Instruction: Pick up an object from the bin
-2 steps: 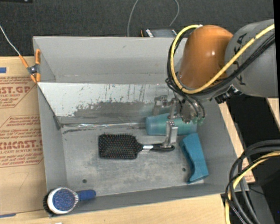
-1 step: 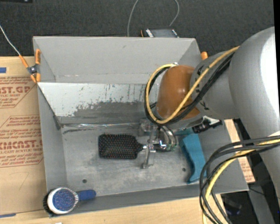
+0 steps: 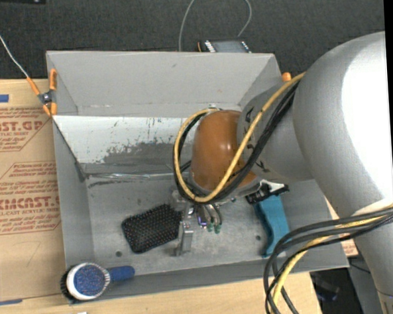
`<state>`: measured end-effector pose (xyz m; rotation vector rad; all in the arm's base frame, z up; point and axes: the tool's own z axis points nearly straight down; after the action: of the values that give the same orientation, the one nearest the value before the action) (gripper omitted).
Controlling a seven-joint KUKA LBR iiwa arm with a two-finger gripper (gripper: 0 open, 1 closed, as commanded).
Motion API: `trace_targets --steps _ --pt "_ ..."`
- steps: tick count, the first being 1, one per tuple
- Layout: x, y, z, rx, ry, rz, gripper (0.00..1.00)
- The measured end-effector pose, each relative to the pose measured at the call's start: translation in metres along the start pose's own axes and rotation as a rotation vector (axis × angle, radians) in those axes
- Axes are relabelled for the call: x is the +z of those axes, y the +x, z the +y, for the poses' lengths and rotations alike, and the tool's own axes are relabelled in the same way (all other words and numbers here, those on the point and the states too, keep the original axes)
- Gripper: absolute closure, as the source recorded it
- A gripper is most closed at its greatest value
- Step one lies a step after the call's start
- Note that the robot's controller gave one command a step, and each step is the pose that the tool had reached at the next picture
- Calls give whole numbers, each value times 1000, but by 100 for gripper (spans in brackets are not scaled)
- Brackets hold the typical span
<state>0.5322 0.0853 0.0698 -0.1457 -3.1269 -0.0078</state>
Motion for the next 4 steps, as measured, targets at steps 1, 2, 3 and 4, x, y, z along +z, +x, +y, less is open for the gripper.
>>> trace_targets --steps 1,2,3,4 --pt "0 -15 56 -92 -3 -3 0" --pt "0 -15 53 -88 -1 -2 100" --pt "-95 17 37 -108 -2 -7 100" --pt "-90 18 37 -108 -1 -1 100"
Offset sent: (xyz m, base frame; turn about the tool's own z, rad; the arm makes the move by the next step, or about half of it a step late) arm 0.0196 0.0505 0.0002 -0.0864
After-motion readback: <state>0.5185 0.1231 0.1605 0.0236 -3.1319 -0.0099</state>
